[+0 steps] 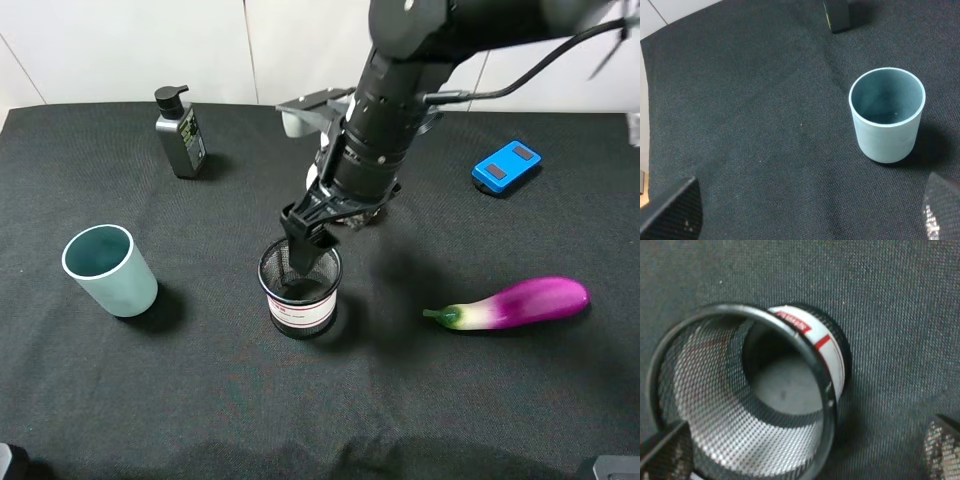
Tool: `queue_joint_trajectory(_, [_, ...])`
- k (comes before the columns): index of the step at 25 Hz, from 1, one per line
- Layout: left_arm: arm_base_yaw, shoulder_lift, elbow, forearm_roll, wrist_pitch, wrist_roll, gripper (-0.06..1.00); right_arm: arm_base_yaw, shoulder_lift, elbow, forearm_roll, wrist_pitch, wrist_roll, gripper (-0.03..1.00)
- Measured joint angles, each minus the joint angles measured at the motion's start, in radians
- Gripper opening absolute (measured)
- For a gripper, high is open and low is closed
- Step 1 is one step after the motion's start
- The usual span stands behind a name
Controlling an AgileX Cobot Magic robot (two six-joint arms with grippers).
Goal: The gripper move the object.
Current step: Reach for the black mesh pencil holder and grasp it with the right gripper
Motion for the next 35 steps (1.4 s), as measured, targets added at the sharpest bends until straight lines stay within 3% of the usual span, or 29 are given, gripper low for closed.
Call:
queue_joint_trajectory(11, [0.0, 0.0, 0.0, 0.0, 0.0, 0.0, 0.93, 0.0, 0.092, 0.0, 0.019, -0.095, 0.0, 0.69])
queue_joint_trajectory(28, [0.0, 0.0, 0.0, 0.0, 0.0, 0.0, 0.93, 0.0, 0.149, 0.0, 0.024, -0.129, 0.0, 0.69])
queue_joint_trajectory(35, [0.0, 0.0, 0.0, 0.0, 0.0, 0.0, 0.93, 0.0, 0.15, 0.0, 0.024, -0.129, 0.0, 0.42])
